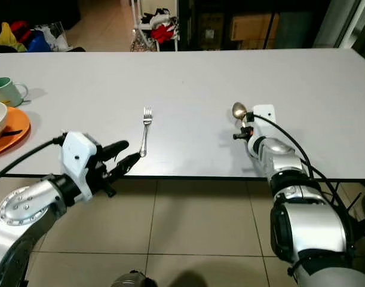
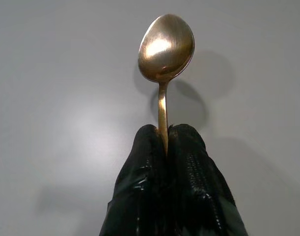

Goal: Setting the table

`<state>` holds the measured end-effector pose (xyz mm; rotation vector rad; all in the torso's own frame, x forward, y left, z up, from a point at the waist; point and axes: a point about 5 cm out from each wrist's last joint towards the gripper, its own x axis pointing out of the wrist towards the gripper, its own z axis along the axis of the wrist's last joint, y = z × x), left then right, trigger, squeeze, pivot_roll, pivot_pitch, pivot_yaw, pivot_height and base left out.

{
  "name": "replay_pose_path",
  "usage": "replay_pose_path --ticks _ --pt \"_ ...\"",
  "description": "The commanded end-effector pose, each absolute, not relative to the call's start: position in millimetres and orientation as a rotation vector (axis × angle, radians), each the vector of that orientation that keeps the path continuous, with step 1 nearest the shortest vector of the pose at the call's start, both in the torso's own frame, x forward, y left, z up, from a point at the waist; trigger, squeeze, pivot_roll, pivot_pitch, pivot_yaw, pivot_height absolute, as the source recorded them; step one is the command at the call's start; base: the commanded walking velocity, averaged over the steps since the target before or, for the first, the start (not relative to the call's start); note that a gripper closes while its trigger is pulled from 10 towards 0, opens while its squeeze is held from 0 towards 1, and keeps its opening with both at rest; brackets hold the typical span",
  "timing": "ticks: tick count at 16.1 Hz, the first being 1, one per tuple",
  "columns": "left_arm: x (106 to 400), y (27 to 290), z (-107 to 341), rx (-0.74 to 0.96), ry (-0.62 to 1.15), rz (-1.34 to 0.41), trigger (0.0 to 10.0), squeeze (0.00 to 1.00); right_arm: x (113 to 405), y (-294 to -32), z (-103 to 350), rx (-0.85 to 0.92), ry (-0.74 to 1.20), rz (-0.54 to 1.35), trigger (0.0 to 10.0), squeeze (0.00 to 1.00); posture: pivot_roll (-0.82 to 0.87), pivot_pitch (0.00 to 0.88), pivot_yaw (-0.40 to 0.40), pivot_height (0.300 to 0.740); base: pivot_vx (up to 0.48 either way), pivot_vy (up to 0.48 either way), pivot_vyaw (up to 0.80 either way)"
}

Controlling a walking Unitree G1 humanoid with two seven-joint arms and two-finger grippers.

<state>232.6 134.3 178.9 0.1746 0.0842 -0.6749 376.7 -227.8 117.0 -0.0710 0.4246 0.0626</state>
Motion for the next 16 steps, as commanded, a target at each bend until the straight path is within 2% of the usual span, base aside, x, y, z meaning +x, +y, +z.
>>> replay_pose_path --ticks 1,7,13,16 --pt "232 136 184 0.182 0.078 -0.676 10.0 0.00 381 -230 127 -0.069 0.393 0.048 10.0 0.00 0.26 0.057 0.085 0.740 0.000 0.000 0.00" --pt "221 150 195 0.188 0.108 -0.633 10.0 0.00 388 -226 139 -0.100 0.376 0.065 10.0 0.00 0.30 0.131 0.065 0.740 0.000 0.000 0.00" --pt "217 151 196 0.188 0.116 -0.633 10.0 0.00 389 -219 138 -0.103 0.380 0.092 10.0 0.00 0.32 0.137 0.058 0.740 0.000 0.000 0.00" --pt "207 150 196 0.186 0.143 -0.636 10.0 0.00 388 -207 128 -0.075 0.418 0.083 10.0 0.00 0.32 0.137 0.047 0.740 0.000 0.000 0.00"
